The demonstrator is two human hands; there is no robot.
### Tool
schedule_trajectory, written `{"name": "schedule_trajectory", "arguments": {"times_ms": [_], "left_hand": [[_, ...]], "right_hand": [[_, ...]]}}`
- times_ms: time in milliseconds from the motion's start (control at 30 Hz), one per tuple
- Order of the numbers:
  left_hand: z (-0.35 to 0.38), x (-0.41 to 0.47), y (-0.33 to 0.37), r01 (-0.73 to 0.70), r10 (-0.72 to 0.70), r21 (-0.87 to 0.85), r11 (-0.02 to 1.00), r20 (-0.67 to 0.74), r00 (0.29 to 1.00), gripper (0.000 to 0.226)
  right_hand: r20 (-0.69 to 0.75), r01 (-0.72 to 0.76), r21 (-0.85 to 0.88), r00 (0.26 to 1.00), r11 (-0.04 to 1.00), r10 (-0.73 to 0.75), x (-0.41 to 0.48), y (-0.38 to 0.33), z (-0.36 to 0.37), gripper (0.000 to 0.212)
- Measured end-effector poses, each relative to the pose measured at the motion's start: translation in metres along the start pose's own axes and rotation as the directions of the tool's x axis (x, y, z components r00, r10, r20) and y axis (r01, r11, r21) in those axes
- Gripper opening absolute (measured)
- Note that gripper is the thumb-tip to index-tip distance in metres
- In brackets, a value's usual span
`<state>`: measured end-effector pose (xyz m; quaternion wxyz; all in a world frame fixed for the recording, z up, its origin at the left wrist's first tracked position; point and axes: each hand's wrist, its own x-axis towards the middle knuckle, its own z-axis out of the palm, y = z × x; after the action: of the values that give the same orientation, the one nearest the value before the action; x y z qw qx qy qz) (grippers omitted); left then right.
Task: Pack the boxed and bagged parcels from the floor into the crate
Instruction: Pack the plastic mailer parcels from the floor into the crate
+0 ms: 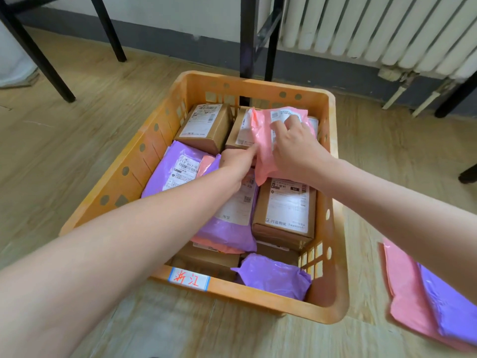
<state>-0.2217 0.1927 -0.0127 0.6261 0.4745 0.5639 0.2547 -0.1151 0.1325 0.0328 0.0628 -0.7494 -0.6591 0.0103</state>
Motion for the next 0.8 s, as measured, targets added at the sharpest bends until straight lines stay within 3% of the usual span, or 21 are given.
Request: {"name": "schedule_trajectory", "arguments": {"times_ms": [133,200,333,467,567,633,700,800], "left_hand": [[0.004,0.001,0.002,-0.085,0.086,0.08,0.993,-0.01,0.996,0.017],[0.001,0.004,0.0,-0.113,0.122,0.174,0.978,-0.042,0.992,0.025],[-0.032,0.008,0.011,-0.209,0.253,0.398,0.893,-0.06,0.966,0.016],[-0.088,0.01,0.02,-0.166,0.237,0.544,0.823,-0.062,0.97,0.014],[-0.123,0.0,0.015,-0.131,0.259,0.717,0.684,-0.071,0.963,0.028],[-0.141,-0.008,0.009,-0.149,0.331,0.821,0.552,-0.051,0.942,0.022],[-0.152,-0.013,0.003,-0.168,0.391,0.884,0.436,-0.018,0.92,0.013],[-0.159,-0.019,-0.006,-0.24,0.487,0.936,0.259,0.088,0.869,0.039]], "right_hand": [[0.006,-0.025,0.228,1.0,0.973,0.024,-0.005,0.007,-0.005,0.061],[0.002,-0.046,0.311,0.999,0.949,0.048,-0.006,0.009,-0.006,0.054],[0.037,-0.192,0.389,0.981,0.901,0.193,-0.006,0.006,-0.002,0.048],[0.177,-0.32,0.626,0.946,0.711,0.271,-0.006,-0.016,0.005,0.052],[0.227,-0.321,0.776,0.945,0.543,0.235,-0.003,-0.046,0.018,0.058],[0.247,-0.322,0.81,0.945,0.49,0.214,-0.002,-0.068,0.031,0.059],[0.25,-0.321,0.803,0.946,0.503,0.205,-0.002,-0.088,0.045,0.059],[0.255,-0.276,0.709,0.958,0.648,0.129,-0.003,-0.11,0.063,0.051]]}}
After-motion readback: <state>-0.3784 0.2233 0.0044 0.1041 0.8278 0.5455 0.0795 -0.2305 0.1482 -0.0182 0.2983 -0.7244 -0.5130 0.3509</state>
